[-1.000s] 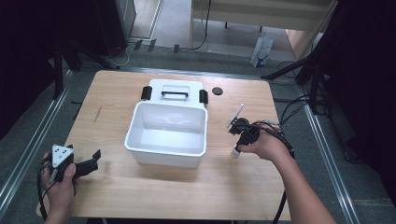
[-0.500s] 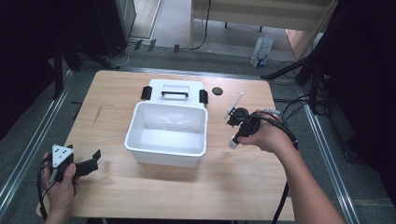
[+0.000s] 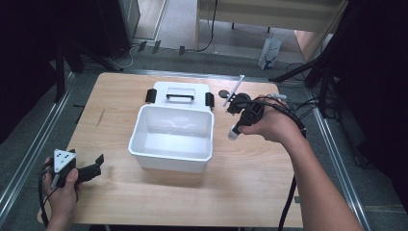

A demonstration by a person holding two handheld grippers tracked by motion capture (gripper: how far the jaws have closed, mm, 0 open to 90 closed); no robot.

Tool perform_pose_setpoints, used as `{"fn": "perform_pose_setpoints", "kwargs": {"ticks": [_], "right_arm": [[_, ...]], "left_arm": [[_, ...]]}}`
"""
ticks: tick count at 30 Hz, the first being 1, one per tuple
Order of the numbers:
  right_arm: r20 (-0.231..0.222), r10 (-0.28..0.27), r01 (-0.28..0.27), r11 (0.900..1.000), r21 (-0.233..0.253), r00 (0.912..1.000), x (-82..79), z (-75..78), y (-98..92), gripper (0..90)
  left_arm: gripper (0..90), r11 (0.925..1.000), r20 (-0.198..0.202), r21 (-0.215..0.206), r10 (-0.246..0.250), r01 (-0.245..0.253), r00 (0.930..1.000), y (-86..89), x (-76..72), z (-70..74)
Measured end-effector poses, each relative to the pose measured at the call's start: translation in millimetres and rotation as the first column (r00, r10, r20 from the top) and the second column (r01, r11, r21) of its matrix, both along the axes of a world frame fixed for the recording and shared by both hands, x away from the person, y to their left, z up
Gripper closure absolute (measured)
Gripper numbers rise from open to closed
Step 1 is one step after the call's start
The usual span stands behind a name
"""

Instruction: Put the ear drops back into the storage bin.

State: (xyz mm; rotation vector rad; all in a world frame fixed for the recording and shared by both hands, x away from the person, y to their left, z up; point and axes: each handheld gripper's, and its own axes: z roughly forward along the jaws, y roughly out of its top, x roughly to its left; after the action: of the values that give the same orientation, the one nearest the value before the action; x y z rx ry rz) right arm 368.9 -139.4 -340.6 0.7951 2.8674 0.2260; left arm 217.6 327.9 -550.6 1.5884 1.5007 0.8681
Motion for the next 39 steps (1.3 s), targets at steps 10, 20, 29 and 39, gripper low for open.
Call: {"fn": "perform_pose_setpoints", "kwargs": {"ticks": [10, 20, 29, 39], "right_arm": [[0.028, 0.06, -0.061, 0.998, 0.017, 0.9978, -1.3, 28.7, 29.4, 72.1], [0.035, 0.117, -0.117, 0.993, 0.014, 0.9925, -3.7, 35.9, 57.2, 72.1], [0.011, 0.166, -0.166, 0.986, 0.005, 0.9861, -1.0, 18.5, 79.0, 72.1], [-0.009, 0.193, -0.193, 0.981, -0.034, 0.9811, 3.9, -5.4, 82.9, 72.1]], "left_arm": [[2.7, 1.0, -0.001, -0.001, -0.001, 0.001, 1.0, 0.0, 0.2, 0.0], [2.7, 1.0, 0.001, 0.0, -0.002, 0.002, 1.0, -0.2, 0.3, -0.1], [2.7, 1.0, -0.001, 0.0, -0.005, 0.005, 1.0, -0.1, 0.4, -0.1], [2.7, 1.0, 0.0, 0.001, -0.007, 0.007, 1.0, -0.2, 0.5, -0.2]]}}
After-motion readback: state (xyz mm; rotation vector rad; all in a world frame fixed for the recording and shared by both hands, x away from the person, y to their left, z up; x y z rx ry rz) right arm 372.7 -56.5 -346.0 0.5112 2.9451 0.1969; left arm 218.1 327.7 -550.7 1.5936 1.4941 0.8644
